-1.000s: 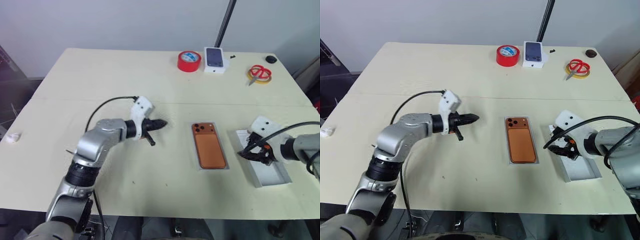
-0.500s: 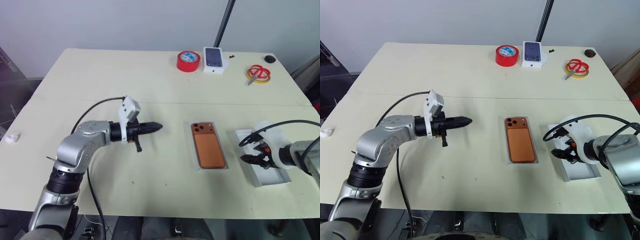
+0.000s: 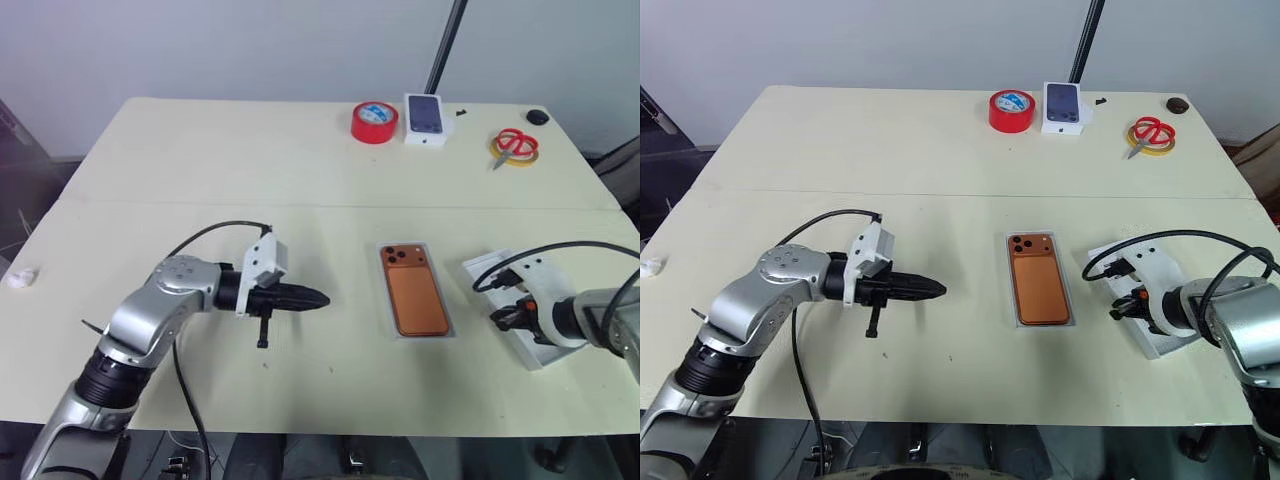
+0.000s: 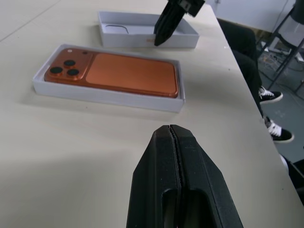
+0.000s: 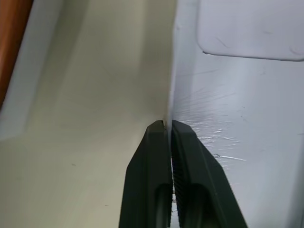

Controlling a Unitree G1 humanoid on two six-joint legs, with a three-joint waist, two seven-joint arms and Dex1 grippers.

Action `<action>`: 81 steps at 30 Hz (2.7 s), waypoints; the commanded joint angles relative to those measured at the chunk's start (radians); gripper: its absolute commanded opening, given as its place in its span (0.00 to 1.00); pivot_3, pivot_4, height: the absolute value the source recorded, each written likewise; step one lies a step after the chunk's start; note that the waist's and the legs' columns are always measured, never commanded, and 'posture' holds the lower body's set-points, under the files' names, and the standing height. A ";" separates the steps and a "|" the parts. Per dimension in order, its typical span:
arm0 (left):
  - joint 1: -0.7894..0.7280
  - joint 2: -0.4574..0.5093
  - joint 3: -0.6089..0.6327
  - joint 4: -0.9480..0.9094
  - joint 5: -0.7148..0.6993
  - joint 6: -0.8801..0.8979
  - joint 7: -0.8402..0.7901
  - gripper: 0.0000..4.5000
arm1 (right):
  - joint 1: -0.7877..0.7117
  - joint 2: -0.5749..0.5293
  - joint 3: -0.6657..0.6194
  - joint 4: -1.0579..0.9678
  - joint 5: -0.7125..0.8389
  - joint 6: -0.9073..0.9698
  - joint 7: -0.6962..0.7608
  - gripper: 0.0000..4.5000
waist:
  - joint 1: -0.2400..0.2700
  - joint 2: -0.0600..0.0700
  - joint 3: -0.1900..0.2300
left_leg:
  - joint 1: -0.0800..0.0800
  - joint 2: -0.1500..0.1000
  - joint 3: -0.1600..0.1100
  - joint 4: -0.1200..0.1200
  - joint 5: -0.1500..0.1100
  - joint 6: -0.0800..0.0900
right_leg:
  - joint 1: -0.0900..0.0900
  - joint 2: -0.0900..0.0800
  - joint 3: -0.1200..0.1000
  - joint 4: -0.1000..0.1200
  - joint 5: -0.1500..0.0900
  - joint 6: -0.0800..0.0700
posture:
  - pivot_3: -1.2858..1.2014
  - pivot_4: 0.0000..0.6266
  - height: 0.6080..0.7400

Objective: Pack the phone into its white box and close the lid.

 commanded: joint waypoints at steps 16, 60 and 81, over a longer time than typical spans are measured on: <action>-0.030 0.051 0.187 0.161 0.032 -0.105 0.074 0.00 | -0.430 0.211 0.114 0.329 1.593 -0.277 -0.927 0.02 | 0.002 0.001 0.001 | -0.003 0.003 0.001 0.000 -0.001 0.001 | -0.002 -0.002 0.000 -0.001 0.000 0.000 | 0.52 0.24 0.94; -0.356 -0.492 -0.191 0.535 0.374 -0.227 0.215 0.00 | -0.216 -0.229 0.258 0.018 0.559 -0.551 -0.523 0.01 | 0.003 0.002 0.001 | -0.004 0.000 0.002 0.001 -0.002 0.003 | -0.003 0.000 0.002 -0.002 0.001 0.002 | 0.52 0.24 0.94; -0.256 -0.358 -0.206 0.374 0.384 -0.105 0.199 0.00 | -0.133 -0.158 0.333 0.014 0.058 -0.659 -0.212 0.01 | 0.011 0.002 0.001 | -0.003 0.000 0.002 0.002 -0.001 0.003 | -0.002 -0.001 0.002 -0.001 0.001 0.002 | 0.52 0.24 0.94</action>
